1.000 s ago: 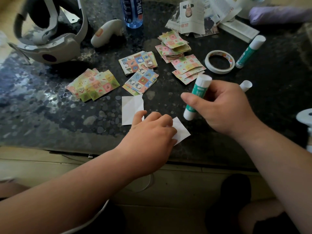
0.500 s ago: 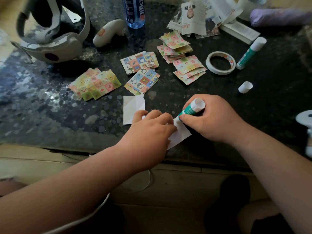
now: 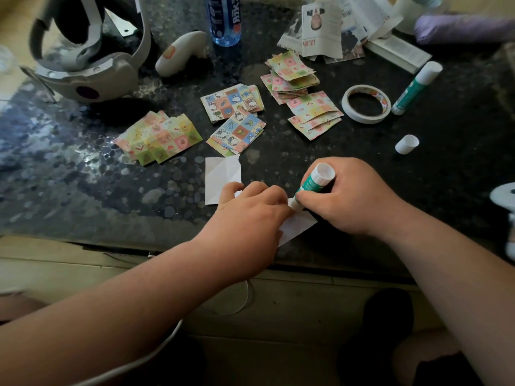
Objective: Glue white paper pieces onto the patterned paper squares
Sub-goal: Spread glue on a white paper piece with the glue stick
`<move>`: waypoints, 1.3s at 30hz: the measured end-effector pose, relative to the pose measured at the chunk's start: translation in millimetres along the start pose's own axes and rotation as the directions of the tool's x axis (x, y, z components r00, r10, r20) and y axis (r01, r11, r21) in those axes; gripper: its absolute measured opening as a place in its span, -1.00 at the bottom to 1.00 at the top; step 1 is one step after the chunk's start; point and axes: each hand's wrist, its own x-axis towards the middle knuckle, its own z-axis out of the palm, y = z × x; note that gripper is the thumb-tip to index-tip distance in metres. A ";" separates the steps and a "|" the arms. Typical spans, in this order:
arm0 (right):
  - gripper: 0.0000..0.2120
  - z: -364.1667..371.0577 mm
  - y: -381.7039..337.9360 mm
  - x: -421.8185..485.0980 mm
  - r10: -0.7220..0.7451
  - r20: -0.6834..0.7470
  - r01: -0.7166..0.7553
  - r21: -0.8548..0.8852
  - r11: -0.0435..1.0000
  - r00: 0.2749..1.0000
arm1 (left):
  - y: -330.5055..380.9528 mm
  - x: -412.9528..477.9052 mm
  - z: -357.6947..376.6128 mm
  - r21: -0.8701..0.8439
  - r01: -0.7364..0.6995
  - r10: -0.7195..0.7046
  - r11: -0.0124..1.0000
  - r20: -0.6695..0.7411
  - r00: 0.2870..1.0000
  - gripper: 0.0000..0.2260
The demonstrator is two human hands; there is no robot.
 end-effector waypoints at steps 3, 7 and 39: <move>-0.87 -0.1 2.3 0.1 -0.005 -0.030 0.005 0.009 1.000 1.000 | -0.8 -0.5 -0.5 0.009 -0.003 0.003 1.000 0.026 1.000 -0.68; -0.90 -2.4 3.4 -1.7 -0.008 -0.096 0.014 0.058 0.998 0.995 | -1.9 -0.8 -0.1 0.006 -0.011 0.011 1.000 0.022 1.000 -0.69; -0.88 -11.6 0.3 -3.2 -0.035 0.089 0.033 0.024 0.999 0.995 | -0.4 -0.2 -2.1 -0.023 0.016 -0.015 1.000 0.038 0.999 -0.71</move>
